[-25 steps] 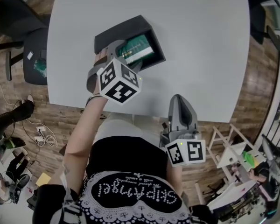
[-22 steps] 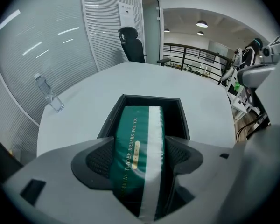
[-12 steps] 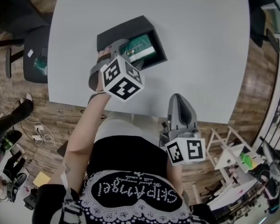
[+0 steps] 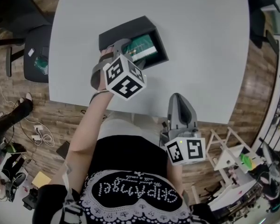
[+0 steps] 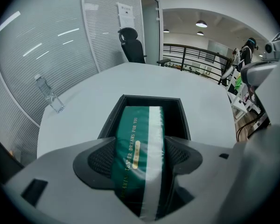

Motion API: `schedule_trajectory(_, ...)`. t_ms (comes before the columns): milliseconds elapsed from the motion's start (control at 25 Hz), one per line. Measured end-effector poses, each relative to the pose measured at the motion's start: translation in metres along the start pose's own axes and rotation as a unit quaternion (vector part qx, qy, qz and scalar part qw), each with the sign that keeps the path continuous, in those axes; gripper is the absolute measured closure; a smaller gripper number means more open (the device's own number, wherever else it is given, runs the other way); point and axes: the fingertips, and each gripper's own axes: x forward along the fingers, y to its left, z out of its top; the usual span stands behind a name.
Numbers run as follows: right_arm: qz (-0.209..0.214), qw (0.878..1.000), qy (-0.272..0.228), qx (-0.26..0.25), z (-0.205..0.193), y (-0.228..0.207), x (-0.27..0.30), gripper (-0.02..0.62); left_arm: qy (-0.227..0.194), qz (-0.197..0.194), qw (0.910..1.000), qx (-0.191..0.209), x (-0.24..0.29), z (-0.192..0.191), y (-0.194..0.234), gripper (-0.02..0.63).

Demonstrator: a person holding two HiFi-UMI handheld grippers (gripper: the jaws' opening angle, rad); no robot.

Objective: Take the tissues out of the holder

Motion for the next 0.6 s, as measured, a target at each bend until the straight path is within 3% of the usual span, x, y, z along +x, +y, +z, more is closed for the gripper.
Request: schedule_trajectory(600,-0.006,1.000,-0.012,-0.006,0.008,-0.001,-0.006,0.560,-0.013,0.019,0.9997,0.007,-0.005,0.004,-0.002,0.275)
